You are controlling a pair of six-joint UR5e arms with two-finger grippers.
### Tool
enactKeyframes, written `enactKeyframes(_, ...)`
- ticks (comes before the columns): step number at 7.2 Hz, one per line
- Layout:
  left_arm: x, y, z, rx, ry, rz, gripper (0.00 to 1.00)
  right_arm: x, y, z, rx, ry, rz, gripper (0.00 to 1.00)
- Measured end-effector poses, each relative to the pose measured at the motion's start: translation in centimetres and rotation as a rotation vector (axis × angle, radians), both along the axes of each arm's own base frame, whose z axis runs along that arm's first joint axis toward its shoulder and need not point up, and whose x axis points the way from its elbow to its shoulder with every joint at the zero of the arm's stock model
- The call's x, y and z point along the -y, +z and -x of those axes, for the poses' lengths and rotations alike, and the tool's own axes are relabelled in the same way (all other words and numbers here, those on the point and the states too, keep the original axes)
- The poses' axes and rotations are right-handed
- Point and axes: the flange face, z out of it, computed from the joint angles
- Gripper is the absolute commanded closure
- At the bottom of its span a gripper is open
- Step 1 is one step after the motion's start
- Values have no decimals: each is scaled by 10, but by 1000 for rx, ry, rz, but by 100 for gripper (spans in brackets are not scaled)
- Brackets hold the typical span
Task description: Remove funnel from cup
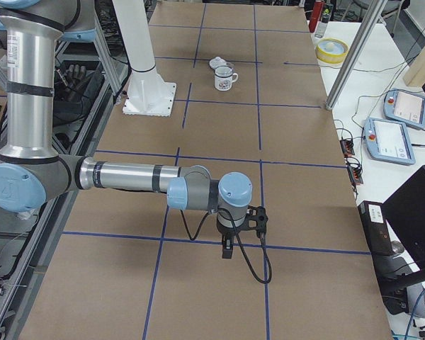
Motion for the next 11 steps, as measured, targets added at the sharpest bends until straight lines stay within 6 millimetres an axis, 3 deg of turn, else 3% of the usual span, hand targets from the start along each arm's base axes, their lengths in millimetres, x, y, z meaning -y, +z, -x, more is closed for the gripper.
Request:
enactKeyframes(4, 7, -9, 0, 4, -3, -15, 0, 0, 0, 0, 0, 0, 0, 0)
enactKeyframes(8, 75, -101, 6, 16, -19, -225, 0, 0, 0, 0, 0, 0, 1, 0)
enactKeyframes(11, 82, -128, 2, -5, -90, -321, 0, 0, 0, 0, 0, 0, 1, 0)
